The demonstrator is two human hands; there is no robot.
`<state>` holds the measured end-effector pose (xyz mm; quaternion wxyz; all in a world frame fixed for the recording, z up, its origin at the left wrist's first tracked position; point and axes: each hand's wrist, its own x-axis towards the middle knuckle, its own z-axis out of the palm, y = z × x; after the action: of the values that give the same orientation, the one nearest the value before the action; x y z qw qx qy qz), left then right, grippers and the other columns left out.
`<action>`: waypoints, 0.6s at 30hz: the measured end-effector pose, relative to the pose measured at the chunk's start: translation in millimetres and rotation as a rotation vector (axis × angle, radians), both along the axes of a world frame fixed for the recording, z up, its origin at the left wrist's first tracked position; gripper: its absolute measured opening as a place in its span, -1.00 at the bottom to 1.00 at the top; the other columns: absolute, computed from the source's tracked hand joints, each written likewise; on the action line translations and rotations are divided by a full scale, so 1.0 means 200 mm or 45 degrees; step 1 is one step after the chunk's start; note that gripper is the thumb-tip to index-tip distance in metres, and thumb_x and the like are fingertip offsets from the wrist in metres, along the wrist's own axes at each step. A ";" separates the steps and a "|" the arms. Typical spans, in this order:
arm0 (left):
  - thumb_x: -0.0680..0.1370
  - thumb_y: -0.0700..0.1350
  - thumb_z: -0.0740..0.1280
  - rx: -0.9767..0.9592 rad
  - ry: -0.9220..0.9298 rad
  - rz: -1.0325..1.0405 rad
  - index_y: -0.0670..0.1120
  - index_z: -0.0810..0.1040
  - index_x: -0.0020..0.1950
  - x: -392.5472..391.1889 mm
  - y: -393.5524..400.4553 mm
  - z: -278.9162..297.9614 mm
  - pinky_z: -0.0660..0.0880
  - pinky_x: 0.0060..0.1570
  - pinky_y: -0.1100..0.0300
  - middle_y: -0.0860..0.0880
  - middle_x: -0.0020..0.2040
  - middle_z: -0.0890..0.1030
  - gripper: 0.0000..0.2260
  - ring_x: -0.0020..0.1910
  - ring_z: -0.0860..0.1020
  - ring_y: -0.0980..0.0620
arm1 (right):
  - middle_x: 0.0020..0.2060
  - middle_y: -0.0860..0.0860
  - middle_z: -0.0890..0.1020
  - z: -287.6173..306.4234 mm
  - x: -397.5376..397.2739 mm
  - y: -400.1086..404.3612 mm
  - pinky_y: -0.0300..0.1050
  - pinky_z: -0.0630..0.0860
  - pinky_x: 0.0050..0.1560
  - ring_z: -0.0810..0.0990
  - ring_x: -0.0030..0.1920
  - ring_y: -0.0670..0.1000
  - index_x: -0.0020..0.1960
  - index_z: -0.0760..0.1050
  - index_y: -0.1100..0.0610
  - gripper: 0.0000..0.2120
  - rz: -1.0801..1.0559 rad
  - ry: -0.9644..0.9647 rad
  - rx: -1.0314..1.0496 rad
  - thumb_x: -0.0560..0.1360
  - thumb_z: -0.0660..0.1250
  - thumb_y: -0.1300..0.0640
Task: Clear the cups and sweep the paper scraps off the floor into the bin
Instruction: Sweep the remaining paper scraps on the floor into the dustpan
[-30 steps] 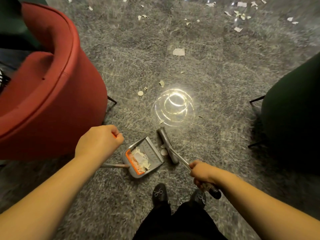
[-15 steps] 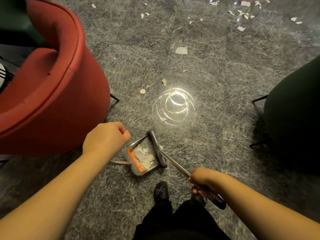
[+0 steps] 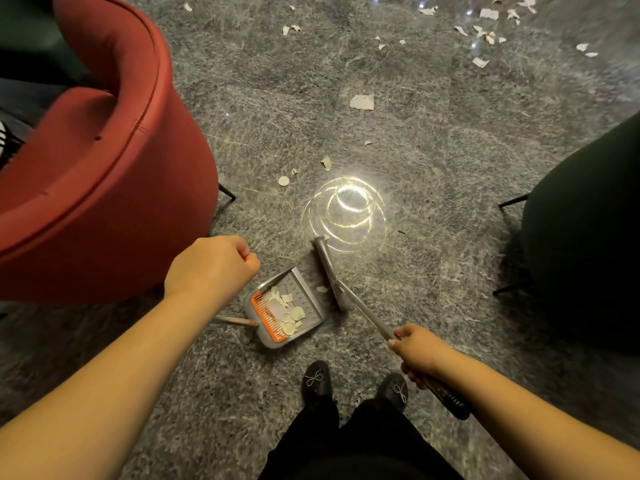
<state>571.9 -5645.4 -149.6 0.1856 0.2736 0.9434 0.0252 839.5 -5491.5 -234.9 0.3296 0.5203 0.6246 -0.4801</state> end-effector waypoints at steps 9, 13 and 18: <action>0.56 0.09 0.25 -0.001 0.033 -0.007 0.08 0.56 -0.14 0.01 0.02 -0.01 0.35 -0.33 0.15 0.11 -0.33 0.47 -0.84 -0.26 0.48 -0.03 | -0.22 0.11 0.48 -0.19 -0.16 0.07 -0.07 0.44 -0.34 0.47 -0.32 0.07 0.32 0.28 0.18 -0.69 0.098 0.008 0.017 0.62 0.17 0.09; 0.55 0.09 0.26 -0.002 0.033 0.002 0.07 0.57 -0.14 0.01 0.03 -0.01 0.33 -0.34 0.16 0.11 -0.36 0.45 -0.83 -0.31 0.44 0.01 | -0.36 0.13 0.46 -0.17 -0.18 0.05 -0.15 0.39 -0.48 0.41 -0.49 0.03 0.29 0.28 0.15 -0.74 -0.035 0.082 -0.182 0.63 0.15 0.13; 0.55 0.09 0.25 -0.008 0.018 0.015 0.08 0.56 -0.14 0.01 0.03 0.00 0.30 -0.40 0.17 0.11 -0.36 0.47 -0.83 -0.37 0.39 0.09 | -0.42 0.09 0.42 -0.09 -0.13 0.03 -0.25 0.32 -0.55 0.36 -0.57 -0.04 0.36 0.27 0.07 -0.69 -0.141 0.116 -0.244 0.63 0.15 0.13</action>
<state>573.0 -5640.1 -149.4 0.1797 0.2675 0.9464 0.0215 812.8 -5486.2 -253.1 0.3222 0.4978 0.5604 -0.5782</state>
